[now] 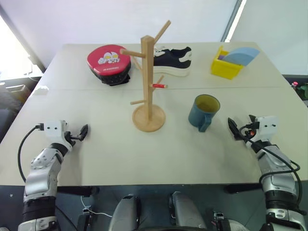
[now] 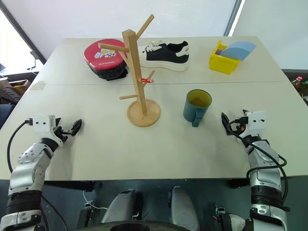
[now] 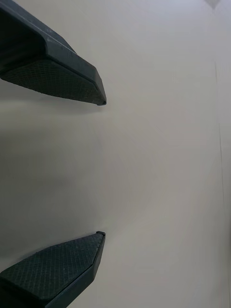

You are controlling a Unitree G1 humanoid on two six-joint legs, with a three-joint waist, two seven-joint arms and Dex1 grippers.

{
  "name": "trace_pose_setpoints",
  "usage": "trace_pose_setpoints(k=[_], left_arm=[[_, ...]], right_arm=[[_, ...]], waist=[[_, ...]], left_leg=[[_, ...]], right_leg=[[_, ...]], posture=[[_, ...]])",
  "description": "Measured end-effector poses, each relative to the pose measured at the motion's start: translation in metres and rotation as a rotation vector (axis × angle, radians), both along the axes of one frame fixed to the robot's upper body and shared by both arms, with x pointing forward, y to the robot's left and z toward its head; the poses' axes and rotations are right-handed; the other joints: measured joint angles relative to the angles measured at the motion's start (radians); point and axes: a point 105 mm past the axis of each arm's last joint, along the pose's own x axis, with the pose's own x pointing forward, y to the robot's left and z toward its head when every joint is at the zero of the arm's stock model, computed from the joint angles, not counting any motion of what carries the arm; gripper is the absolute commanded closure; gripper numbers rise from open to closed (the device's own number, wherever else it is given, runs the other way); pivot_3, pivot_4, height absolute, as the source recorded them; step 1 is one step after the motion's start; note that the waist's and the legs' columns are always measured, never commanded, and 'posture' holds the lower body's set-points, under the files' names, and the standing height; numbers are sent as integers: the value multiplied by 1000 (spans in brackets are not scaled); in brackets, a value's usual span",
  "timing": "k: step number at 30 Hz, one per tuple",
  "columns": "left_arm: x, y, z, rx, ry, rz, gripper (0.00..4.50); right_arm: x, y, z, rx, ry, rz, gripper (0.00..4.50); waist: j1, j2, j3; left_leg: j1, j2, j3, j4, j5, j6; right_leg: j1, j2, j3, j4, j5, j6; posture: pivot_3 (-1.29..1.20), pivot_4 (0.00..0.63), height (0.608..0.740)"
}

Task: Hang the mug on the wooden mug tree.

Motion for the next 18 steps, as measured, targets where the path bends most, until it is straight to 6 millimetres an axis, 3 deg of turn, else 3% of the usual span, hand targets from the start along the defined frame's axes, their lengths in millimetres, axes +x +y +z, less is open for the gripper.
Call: trace_pose_setpoints(k=[13,18], left_arm=[[5,-2,7,-4,-20,-4,0],[8,-20,20,-28,-61,-94,0]], right_arm=[[-5,-4,-4,-5,9,-19,32],[-20,-10,-5,-28,20,-27,32]], waist=[[2,0,0],[1,0,0]], left_leg=[[0,0,0,-9,0,0],[-1,-1,1,-10,0,0]], right_leg=[[0,0,-1,-8,2,3],[-1,-1,0,-10,2,4]], posture=[[0,150,735],[0,150,735]])
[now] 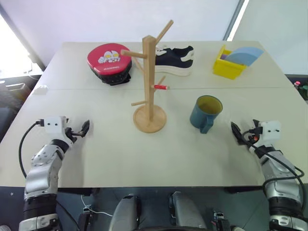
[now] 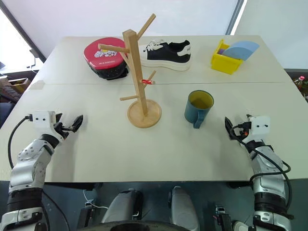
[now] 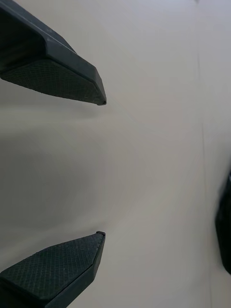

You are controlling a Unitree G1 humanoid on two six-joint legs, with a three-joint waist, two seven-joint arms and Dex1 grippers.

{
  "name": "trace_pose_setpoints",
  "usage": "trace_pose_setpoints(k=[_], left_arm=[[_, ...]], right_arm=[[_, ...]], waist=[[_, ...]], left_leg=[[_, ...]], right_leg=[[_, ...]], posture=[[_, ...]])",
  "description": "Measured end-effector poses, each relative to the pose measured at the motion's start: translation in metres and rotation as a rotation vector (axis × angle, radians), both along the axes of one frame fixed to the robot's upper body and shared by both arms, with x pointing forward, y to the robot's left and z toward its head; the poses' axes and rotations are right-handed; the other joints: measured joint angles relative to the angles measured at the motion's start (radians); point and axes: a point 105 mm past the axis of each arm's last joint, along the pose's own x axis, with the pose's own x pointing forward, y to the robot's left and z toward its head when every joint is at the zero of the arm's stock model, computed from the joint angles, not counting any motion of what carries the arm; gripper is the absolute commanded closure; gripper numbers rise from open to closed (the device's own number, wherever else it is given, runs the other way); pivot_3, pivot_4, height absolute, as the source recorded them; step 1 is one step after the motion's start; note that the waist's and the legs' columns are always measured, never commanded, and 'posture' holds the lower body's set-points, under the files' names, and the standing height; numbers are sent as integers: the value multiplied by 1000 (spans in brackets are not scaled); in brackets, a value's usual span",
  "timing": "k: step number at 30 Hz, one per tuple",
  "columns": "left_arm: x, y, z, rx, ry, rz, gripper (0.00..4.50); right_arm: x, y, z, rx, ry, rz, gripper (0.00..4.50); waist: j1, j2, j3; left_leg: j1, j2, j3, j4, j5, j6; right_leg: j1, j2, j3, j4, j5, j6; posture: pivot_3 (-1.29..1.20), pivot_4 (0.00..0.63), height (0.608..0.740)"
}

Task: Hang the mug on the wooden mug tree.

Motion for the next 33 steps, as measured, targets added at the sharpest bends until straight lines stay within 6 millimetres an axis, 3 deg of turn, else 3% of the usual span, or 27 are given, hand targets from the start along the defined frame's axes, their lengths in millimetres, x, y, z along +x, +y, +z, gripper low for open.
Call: trace_pose_setpoints(k=[1,4,10,11,16,21,25,33], left_arm=[[0,-5,4,-11,-12,-30,0],[-4,-31,16,-14,-47,-183,0],[-25,-100,4,25,8,-568,0],[-30,-112,4,33,12,-632,0],[-50,-152,10,39,2,-875,0],[-70,-180,12,42,26,-1052,0],[-76,-184,8,52,57,-1095,0],[-80,-190,10,56,58,-1115,0]], right_arm=[[-3,1,2,-1,-5,9,32],[-23,5,7,3,11,84,912],[-51,37,4,9,86,267,4149],[-55,47,2,9,107,312,4443],[-71,104,0,18,173,552,4443],[-46,135,16,-17,58,557,4443],[-28,130,14,3,10,440,4443],[-20,120,5,41,-3,346,4443]], waist=[[0,0,0],[1,0,0],[-1,1,-1],[-1,1,-1],[-1,2,-1],[1,2,-1],[7,2,-1],[2,2,-1]], left_leg=[[0,0,0,0,0,0],[1,0,0,-1,0,0],[1,0,0,0,0,0],[1,1,0,-1,0,0],[1,1,0,0,0,0],[1,0,0,1,0,0],[0,0,0,1,0,0],[1,0,0,1,0,0]], right_leg=[[0,0,0,0,0,0],[0,0,0,0,-1,-2],[1,0,0,0,-2,-4],[0,0,0,0,-2,-4],[0,0,0,0,-2,-4],[0,0,0,0,-2,-4],[0,1,0,0,-2,-4],[1,2,0,0,-2,-4]], posture=[[0,150,735],[0,150,735],[0,150,735],[0,150,735],[0,150,735],[0,150,735],[0,150,735],[0,150,735]])
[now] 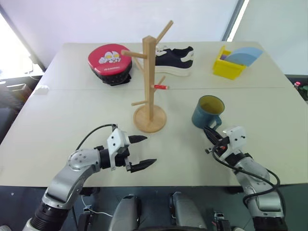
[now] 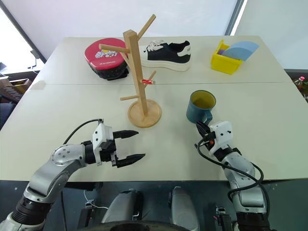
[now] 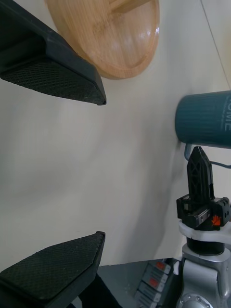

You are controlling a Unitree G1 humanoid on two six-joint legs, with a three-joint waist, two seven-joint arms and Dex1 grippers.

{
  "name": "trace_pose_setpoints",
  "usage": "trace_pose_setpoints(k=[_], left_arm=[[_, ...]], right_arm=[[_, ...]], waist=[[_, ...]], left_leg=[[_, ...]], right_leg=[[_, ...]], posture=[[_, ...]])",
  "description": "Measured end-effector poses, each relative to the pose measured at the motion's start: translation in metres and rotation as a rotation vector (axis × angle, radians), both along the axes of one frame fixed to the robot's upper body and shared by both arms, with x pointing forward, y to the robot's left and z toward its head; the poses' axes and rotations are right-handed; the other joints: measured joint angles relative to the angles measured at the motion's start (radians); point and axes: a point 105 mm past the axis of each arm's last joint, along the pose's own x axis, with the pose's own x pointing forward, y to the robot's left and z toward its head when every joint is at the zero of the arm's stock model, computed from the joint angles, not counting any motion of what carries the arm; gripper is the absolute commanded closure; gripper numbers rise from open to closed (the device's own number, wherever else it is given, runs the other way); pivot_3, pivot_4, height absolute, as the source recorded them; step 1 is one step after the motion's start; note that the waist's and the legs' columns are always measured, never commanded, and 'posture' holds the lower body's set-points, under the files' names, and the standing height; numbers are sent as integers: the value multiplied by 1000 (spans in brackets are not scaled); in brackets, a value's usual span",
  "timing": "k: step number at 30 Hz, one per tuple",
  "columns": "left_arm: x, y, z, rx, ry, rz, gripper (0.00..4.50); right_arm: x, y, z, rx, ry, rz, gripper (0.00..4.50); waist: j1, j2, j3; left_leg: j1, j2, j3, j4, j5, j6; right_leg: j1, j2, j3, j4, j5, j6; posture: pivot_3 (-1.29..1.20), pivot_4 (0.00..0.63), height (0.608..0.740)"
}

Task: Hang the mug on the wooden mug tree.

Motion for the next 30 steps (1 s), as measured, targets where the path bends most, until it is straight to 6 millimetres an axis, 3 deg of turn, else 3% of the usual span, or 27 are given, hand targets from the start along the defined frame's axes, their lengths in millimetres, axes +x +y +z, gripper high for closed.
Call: trace_pose_setpoints(k=[10,16,19,24,30], left_arm=[[-1,-2,3,-1,-11,-6,0],[-1,-3,4,-1,-15,-11,0],[-1,-3,4,-1,-15,-14,0],[0,-6,5,-6,-19,-26,0],[-2,-12,7,-28,-15,-56,0]], right_arm=[[-2,-35,-2,-5,-14,-137,4443],[-10,-45,-4,-38,-5,-146,4443],[-18,-47,-12,-49,31,-129,3542],[-20,-51,-13,-39,33,-159,1049],[-8,-49,-1,-7,-30,-217,1049]], waist=[[-1,0,0],[-1,0,0],[-1,0,0],[-2,0,0],[-3,0,0]], left_leg=[[1,0,0,1,0,0],[2,0,0,2,0,0],[1,0,0,3,0,0],[2,0,0,5,0,0],[2,1,0,6,0,0]], right_leg=[[1,2,0,1,0,0],[1,3,0,2,0,1],[2,4,0,3,1,2],[2,4,0,3,0,1],[2,5,1,6,0,1]], posture=[[0,150,735],[0,150,735],[0,150,735],[0,150,735],[0,150,735]])
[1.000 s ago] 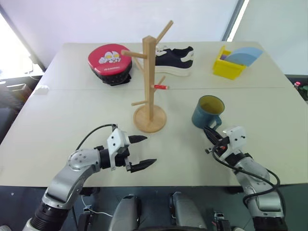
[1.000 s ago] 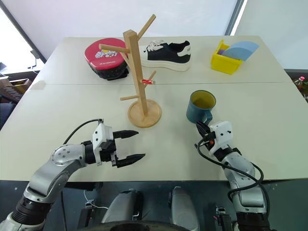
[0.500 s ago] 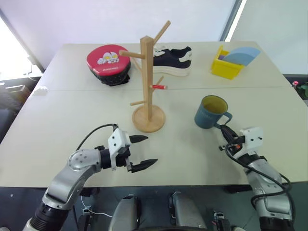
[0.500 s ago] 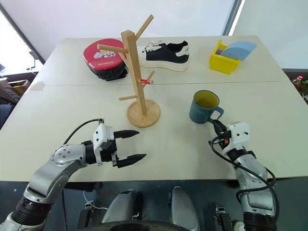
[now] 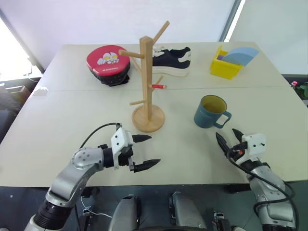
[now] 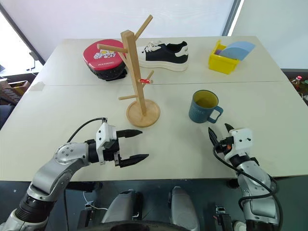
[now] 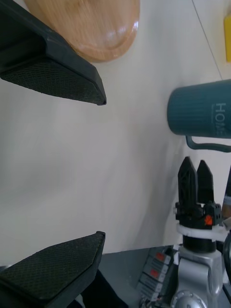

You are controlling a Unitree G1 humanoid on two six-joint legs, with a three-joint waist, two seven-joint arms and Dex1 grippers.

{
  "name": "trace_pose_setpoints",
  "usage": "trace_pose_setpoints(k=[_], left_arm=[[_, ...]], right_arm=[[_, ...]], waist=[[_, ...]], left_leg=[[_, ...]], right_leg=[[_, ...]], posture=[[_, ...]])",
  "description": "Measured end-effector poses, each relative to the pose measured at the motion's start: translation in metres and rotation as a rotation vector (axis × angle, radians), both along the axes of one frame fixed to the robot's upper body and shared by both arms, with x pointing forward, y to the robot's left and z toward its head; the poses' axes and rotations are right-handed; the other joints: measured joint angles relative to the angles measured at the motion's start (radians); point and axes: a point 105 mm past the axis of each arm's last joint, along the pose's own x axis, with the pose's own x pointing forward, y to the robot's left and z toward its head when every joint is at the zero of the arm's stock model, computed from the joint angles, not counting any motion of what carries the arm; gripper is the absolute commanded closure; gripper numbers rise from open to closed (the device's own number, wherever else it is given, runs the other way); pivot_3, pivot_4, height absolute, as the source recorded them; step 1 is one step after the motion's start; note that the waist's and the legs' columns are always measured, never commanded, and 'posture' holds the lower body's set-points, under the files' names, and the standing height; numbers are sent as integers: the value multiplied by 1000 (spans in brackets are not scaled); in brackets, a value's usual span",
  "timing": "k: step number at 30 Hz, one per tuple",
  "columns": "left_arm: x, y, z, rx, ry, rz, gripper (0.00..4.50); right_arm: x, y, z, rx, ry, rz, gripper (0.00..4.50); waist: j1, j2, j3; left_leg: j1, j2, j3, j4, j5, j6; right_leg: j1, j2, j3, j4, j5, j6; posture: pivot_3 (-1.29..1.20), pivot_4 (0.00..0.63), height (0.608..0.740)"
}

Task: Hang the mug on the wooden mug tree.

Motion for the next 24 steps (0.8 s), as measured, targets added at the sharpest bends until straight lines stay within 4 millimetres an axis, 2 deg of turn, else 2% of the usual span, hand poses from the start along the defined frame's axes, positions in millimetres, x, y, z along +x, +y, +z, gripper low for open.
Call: trace_pose_setpoints(k=[4,14,21,24], left_arm=[[-1,-1,3,-11,2,-9,0],[-2,0,4,-8,0,-2,0],[-2,0,5,-7,0,1,0],[-2,0,5,-7,0,2,0]], right_arm=[[9,-1,7,1,-32,-32,1049],[24,-13,-4,2,0,-113,1049],[34,-12,-4,16,-18,-132,1049],[38,-12,-1,20,-32,-130,1785]], waist=[[2,0,0],[0,0,0],[-1,0,0],[-1,0,0]], left_leg=[[0,0,0,2,0,0],[0,0,0,8,0,0],[0,0,0,8,0,0],[0,0,0,8,0,0]], right_leg=[[0,0,0,3,0,0],[0,1,1,7,-1,-1],[0,3,1,8,0,-1],[0,3,2,8,0,-1]], posture=[[0,150,735],[0,150,735],[0,150,735],[0,150,735]])
